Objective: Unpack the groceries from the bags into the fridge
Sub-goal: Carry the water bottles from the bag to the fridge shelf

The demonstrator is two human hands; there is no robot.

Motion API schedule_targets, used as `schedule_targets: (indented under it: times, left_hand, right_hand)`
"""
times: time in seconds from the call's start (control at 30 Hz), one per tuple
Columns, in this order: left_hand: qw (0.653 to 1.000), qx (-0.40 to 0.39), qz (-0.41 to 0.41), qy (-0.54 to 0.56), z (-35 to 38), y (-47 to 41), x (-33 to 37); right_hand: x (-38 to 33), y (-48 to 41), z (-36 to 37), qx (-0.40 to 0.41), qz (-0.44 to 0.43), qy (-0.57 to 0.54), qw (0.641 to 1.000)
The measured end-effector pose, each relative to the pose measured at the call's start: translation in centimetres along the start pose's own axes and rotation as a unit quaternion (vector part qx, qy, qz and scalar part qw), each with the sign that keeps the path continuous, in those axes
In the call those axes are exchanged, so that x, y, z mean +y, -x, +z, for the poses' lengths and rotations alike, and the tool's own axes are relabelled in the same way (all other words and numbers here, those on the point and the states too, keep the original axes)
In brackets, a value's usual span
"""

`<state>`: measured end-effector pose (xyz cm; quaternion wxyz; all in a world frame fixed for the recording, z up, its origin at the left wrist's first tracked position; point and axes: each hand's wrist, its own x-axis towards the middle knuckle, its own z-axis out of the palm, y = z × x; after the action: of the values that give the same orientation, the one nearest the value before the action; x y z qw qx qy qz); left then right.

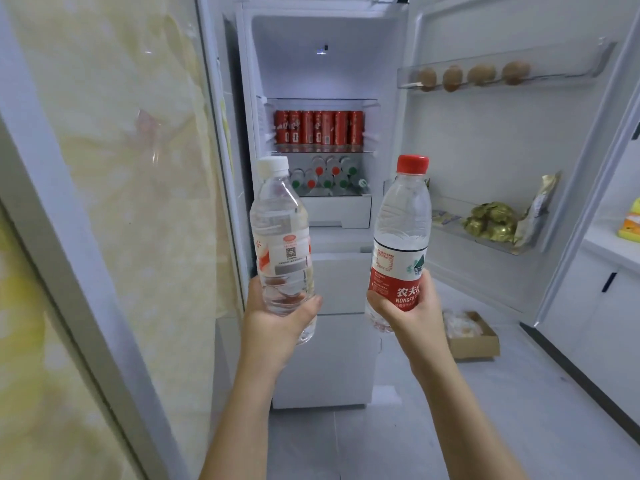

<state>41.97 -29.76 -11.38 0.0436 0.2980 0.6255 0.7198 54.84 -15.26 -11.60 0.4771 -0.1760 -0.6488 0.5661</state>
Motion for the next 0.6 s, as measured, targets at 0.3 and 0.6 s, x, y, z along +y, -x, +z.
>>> schedule_targets:
  times: [0.3, 0.6]
  left_hand:
    - [0.999, 0.025, -0.019, -0.017, 3.4, -7.4, -4.3]
    - [0.996, 0.07, -0.035, -0.032, 8.7, -16.3, -7.9]
  right_hand:
    - [5.2, -8.8, 0.7, 0.0, 0.022, -0.004, 1.0]
    - [9.6, -19.4, 0.7, -0.025, 0.022, 0.013, 0.999]
